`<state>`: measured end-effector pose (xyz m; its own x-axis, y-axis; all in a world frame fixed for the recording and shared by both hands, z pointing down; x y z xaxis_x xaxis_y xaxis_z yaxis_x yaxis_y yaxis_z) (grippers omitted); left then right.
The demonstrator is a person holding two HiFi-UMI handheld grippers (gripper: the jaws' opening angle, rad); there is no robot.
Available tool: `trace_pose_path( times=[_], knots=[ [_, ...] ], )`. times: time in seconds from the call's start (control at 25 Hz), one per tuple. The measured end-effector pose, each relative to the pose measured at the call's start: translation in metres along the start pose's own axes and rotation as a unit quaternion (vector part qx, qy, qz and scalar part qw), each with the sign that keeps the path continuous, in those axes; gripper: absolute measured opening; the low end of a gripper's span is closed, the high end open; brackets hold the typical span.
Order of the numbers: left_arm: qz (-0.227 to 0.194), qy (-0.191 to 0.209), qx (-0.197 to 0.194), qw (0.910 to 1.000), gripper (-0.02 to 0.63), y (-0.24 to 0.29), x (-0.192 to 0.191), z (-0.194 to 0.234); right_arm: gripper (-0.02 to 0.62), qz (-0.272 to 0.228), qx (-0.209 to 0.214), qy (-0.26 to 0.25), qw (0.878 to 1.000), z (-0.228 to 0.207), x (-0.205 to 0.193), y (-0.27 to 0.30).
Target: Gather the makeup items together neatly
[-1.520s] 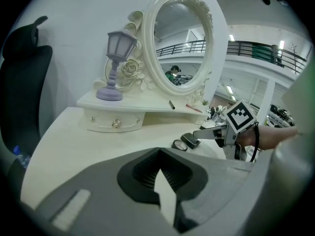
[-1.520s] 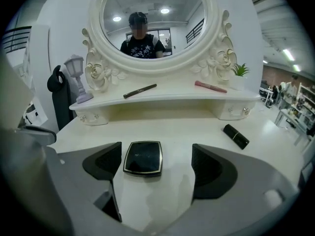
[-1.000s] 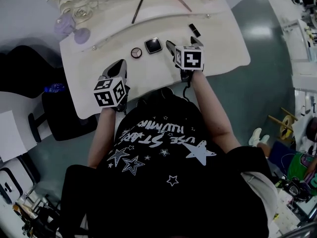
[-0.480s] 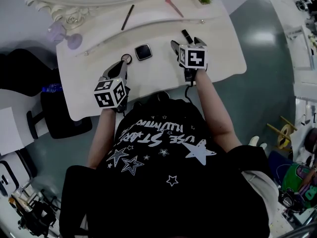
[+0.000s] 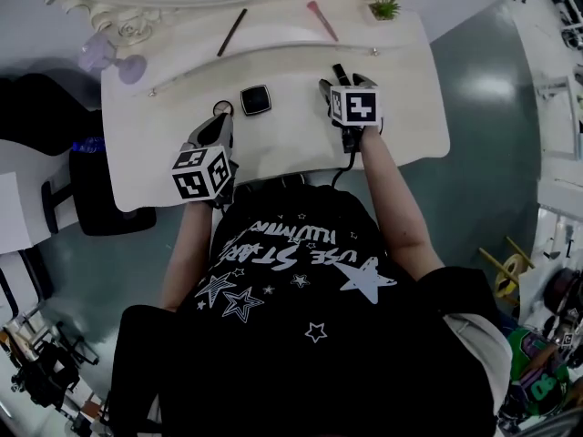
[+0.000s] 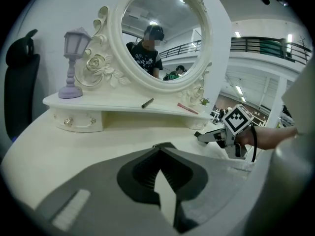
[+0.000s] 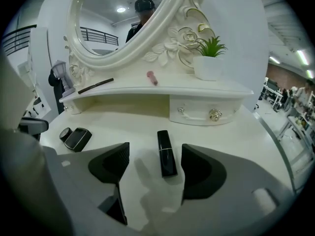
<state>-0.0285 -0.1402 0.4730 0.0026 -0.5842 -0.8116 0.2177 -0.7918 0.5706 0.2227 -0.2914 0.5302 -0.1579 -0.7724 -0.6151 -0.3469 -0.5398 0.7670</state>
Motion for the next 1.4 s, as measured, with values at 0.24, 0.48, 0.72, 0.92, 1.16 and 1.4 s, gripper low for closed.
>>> trace_pose_path(
  times=[0.24,0.48,0.72,0.92,1.16,1.4],
  knots=[
    [-0.001,-0.018,0.019,0.9997,0.002,0.002,-0.003,-0.012,0.268,0.022,0.006,-0.018,1.000,-0.008,0.000,0.006],
    [0.000,-0.027,0.032,0.9991,0.002,-0.003,-0.010,-0.017,0.202,0.029,0.009,-0.024,0.999,-0.009,0.002,0.011],
    [-0.004,-0.039,0.057,0.9976,0.002,-0.013,-0.016,-0.011,0.133,0.030,-0.007,-0.022,0.999,-0.013,0.002,0.014],
    [-0.009,-0.045,0.070,0.9965,0.002,-0.023,-0.017,-0.003,0.130,0.027,-0.007,-0.019,0.999,-0.010,0.001,0.012],
    [-0.004,-0.039,0.053,0.9978,0.002,-0.028,-0.021,0.012,0.129,0.010,-0.023,-0.006,1.000,0.003,0.002,0.003],
    [0.003,-0.020,0.019,0.9996,0.002,-0.038,-0.020,0.034,0.129,-0.006,-0.039,0.015,0.999,0.033,0.000,-0.012]
  ],
)
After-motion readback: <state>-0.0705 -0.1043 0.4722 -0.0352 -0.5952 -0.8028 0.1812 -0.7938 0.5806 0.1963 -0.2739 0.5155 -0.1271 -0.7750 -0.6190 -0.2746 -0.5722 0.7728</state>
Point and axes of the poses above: the fingertips, and each gripper's own axes: y forward along the fingers, z to its left, x out of its top, the point moved 4 cm from there along -y, backward along the fingers, and after that the axes turned 10 degrees about y, right-handed, at the moved point
